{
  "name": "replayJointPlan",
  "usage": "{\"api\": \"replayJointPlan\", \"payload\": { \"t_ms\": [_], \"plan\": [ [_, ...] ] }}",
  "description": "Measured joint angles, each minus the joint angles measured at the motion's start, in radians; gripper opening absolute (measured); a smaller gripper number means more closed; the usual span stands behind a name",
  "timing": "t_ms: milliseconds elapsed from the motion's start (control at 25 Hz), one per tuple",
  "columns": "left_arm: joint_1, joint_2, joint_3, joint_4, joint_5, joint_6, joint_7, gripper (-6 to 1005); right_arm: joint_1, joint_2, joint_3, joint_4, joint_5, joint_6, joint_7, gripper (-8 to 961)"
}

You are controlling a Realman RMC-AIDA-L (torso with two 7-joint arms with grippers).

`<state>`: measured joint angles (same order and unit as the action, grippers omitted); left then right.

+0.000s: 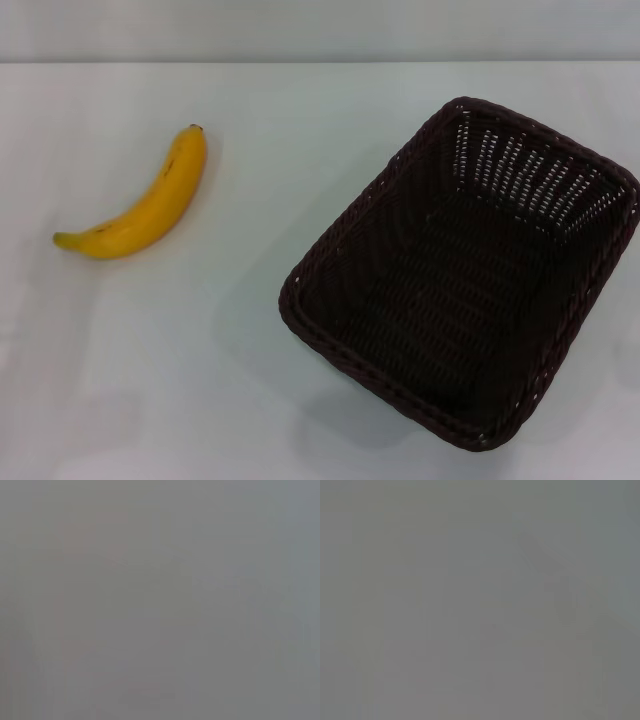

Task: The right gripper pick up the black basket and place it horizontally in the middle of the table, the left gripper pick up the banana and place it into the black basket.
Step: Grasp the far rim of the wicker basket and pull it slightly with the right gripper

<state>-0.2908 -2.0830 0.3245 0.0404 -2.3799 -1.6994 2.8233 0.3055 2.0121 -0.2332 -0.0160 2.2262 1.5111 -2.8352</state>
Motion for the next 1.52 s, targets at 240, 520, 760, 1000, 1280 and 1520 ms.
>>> {"api": "replayJointPlan", "payload": {
  "t_ms": [240, 520, 760, 1000, 1280, 1520],
  "plan": [
    [0.017, -0.002, -0.001, -0.005, -0.027, -0.043, 0.0, 881, -0.005, 0.0, -0.002, 0.027, -0.001, 0.048, 0.006, 831],
    [0.018, 0.003, 0.001, 0.007, -0.027, -0.017, -0.003, 881, 0.006, 0.001, -0.02, 0.038, -0.003, 0.077, 0.027, 820],
    [0.004, 0.006, 0.001, 0.041, -0.027, 0.043, -0.005, 881, -0.004, -0.002, -0.085, -0.003, -0.004, 0.083, 0.096, 811],
    [0.001, 0.006, 0.001, 0.058, -0.029, 0.046, -0.006, 881, -0.061, -0.009, -0.292, -0.341, -0.011, -0.023, 0.473, 801],
    [0.002, 0.006, -0.001, 0.065, -0.032, 0.051, -0.007, 881, -0.071, -0.017, -0.401, -0.817, -0.292, -0.265, 0.986, 790],
    [0.013, 0.003, -0.001, 0.06, -0.033, 0.041, -0.015, 881, 0.015, -0.056, -0.403, -1.181, -0.699, -0.284, 1.468, 781]
  ]
}}
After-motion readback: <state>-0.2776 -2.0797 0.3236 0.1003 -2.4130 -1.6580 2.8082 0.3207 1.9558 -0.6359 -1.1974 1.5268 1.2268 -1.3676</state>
